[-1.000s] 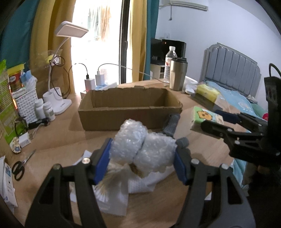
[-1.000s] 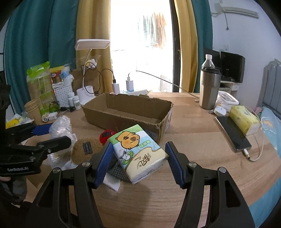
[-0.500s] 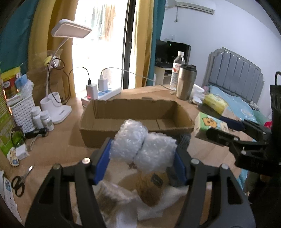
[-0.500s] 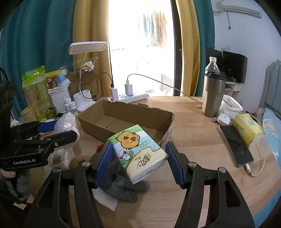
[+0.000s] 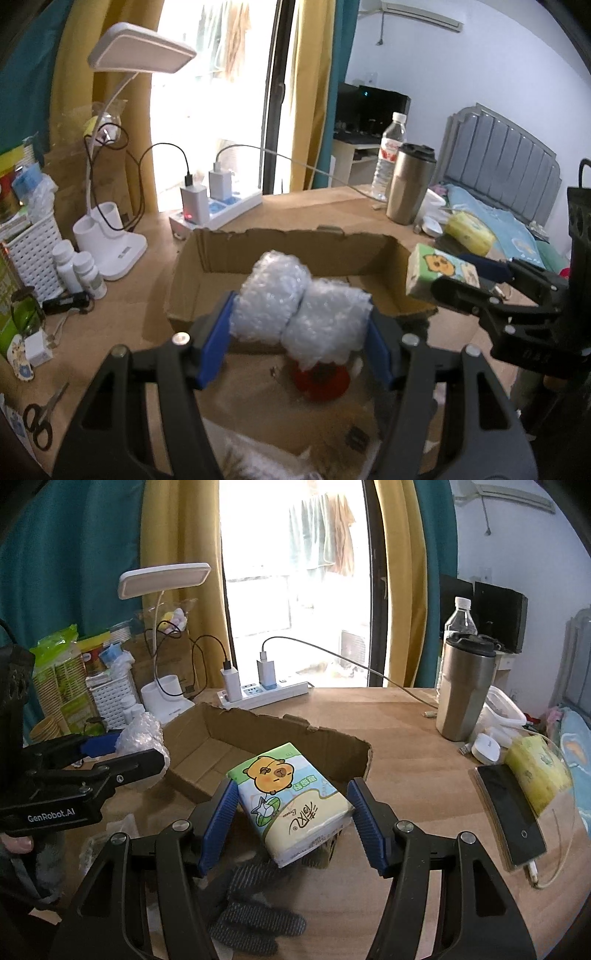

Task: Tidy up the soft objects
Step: 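Carry the bubble wrap and tissue pack over the cardboard box with both tools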

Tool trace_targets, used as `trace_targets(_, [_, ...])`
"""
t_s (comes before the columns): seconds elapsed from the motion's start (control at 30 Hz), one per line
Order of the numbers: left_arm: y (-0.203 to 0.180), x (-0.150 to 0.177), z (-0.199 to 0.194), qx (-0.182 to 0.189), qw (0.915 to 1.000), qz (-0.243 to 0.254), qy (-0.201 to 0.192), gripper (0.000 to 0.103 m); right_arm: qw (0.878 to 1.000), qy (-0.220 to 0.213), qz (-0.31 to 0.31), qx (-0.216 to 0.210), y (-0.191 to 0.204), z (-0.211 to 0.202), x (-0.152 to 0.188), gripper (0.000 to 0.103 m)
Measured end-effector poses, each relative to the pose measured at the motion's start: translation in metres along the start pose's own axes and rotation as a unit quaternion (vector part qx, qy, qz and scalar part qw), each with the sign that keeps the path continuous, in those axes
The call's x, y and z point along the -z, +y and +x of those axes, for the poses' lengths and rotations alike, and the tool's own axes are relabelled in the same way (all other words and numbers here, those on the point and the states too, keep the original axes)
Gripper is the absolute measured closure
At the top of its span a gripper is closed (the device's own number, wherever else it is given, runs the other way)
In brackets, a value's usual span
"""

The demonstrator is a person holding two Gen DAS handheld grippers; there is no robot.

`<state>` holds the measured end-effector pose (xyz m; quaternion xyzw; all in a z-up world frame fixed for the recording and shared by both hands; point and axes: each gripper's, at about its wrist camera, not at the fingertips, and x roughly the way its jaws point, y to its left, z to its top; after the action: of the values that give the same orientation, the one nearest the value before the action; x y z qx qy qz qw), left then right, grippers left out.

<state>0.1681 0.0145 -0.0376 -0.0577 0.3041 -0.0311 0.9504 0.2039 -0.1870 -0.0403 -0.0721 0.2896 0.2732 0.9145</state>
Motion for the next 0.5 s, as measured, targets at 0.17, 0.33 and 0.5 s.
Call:
trace_targets(0.17, [0.001, -0.009, 0.015, 0.001, 1.0000, -0.001, 0.006, 0.038, 1.000, 0.007, 0.000, -0.007, -0.004, 0.017, -0.009, 0.038])
trace_targets(0.33, [0.003, -0.012, 0.033, 0.001, 0.9997, -0.006, 0.022, 0.038, 1.000, 0.016, 0.000, -0.015, -0.007, 0.032, -0.012, 0.038])
trace_targets(0.5, [0.004, -0.013, 0.049, 0.002, 0.9992, -0.012, 0.037, 0.038, 0.999, 0.030, 0.005, -0.021, -0.011, 0.048, -0.011, 0.038])
